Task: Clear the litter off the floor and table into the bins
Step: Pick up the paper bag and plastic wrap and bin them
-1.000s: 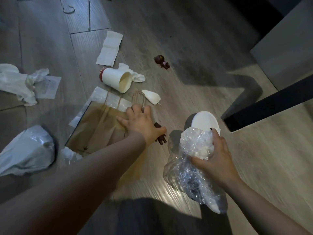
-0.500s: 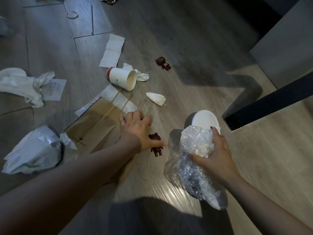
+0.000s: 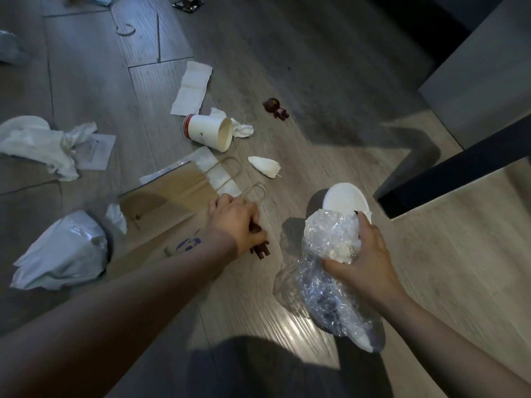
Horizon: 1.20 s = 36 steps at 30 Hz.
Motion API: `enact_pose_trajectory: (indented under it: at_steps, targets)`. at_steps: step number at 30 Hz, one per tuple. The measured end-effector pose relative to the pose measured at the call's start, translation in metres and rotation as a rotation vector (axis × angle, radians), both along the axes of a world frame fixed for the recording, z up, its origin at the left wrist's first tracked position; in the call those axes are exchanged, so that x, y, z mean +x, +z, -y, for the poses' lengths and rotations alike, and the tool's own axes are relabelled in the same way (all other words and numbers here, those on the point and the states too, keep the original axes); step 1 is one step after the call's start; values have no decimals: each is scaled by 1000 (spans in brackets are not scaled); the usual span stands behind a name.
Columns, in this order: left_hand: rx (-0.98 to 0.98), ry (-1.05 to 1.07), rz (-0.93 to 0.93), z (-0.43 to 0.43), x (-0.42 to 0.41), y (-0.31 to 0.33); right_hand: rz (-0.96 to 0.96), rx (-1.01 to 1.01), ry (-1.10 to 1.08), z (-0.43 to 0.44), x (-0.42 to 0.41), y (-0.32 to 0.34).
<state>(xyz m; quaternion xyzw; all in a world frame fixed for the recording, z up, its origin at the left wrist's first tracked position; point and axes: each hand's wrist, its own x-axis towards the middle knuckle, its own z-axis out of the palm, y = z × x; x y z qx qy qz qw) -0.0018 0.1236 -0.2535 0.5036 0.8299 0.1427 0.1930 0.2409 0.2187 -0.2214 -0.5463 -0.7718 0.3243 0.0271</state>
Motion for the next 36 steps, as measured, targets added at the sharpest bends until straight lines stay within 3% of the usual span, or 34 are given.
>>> enact_pose_trajectory:
  at_steps: [3,8,18,25,32,36]
  targets:
    - [38,-20,6,2,-3,1,-5,-1,2,2,-1,4]
    - [-60,-103,-53,10,-1,8,-7,2,5,6,-2,8]
    - [-194,-492,-104,17,2,11,-28,5,-11,9,1,13]
    - [-206,-424,-126,11,4,15,-35,-7,-28,10,7,19]
    - [-74,-114,154,23,5,32,-53,-3,-9,16,0,30]
    - [-10,-80,254,22,-6,68,-104,19,-18,16,-11,44]
